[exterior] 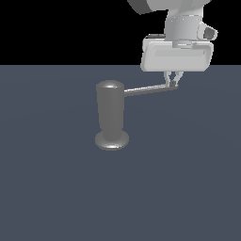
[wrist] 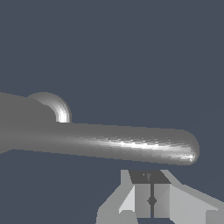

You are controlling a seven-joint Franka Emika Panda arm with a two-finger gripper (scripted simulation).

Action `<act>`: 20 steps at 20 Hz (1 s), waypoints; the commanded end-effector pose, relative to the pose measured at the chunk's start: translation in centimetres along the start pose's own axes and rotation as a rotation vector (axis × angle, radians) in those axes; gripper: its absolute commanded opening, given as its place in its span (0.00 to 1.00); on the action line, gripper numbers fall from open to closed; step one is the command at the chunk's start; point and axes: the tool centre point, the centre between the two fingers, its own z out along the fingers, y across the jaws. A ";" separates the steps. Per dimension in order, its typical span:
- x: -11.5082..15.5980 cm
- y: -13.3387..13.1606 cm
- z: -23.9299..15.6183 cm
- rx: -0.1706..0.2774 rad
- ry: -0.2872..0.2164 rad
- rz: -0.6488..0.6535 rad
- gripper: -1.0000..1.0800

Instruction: Turn on the faucet by rotating a designated handle.

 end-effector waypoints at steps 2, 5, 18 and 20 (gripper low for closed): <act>1.6 -0.9 0.2 0.001 0.001 -0.014 0.00; 2.6 -0.9 0.3 0.001 -0.001 -0.011 0.00; 6.5 -1.0 0.7 0.001 -0.007 0.000 0.00; 7.0 -1.0 0.8 0.001 -0.008 0.001 0.00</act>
